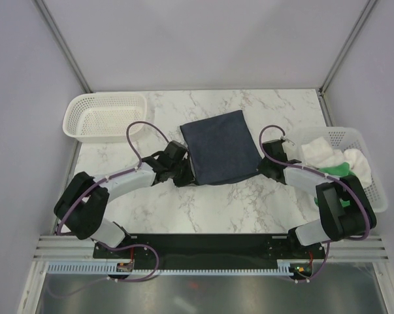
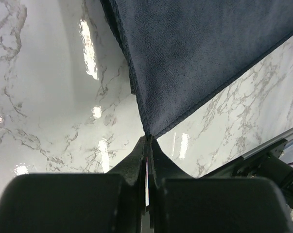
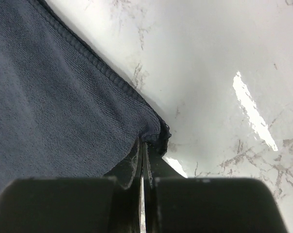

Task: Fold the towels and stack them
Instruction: Fold the towel

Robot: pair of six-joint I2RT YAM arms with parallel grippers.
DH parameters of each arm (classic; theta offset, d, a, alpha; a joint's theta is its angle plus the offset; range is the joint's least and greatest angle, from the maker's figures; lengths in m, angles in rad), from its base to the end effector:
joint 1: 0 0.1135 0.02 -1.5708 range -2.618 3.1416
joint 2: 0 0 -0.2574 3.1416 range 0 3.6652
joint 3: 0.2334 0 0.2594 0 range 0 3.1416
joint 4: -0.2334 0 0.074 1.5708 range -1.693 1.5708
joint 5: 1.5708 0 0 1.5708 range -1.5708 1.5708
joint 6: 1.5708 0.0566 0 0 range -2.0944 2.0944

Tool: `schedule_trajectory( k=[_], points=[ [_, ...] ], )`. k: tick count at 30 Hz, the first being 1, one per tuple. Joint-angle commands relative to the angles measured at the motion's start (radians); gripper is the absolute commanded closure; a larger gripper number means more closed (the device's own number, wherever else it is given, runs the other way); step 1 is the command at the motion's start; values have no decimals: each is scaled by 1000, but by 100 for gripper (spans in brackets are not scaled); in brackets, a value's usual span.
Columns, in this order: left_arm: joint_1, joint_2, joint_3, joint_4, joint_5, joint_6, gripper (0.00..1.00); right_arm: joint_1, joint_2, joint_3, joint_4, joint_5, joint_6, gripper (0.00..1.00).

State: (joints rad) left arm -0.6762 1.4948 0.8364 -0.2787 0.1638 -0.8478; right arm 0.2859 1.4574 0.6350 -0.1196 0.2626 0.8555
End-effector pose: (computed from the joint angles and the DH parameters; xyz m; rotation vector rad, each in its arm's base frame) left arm 0.2389 -0.2035 0.1586 -0.1583 2.6857 -0.7685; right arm 0.2749 0.0655 0.1211 0.7963 2.3422 0.1595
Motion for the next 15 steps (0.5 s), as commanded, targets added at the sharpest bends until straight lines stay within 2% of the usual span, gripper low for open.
schedule_trajectory(
  k=[1, 4, 5, 6, 7, 8, 11, 15],
  points=[
    [-8, 19, -11, 32, 5, -14, 98, -4, -6, -11, 44, 41, -19, 97],
    [-8, 36, -7, 33, 20, -11, 95, -4, -35, -14, 35, 49, -26, 88],
    [-10, 39, -3, 33, 37, -8, 81, -4, -43, -11, 23, 52, -26, 84],
    [-8, 41, 0, 33, 46, -5, 72, -4, -55, -6, 8, 55, -29, 76],
    [-11, 36, 3, 35, 52, 1, 65, -4, -77, 9, -27, 59, -32, 73],
    [-11, 29, 4, 30, 72, 1, 53, -4, -91, 21, -50, 64, -36, 67],
    [-11, -8, 23, 13, 88, 6, 40, -4, -144, 67, -124, 79, -71, 57],
    [32, -10, 139, -82, 43, 55, 37, -20, -170, 115, -135, 60, -137, 49]
  ],
)
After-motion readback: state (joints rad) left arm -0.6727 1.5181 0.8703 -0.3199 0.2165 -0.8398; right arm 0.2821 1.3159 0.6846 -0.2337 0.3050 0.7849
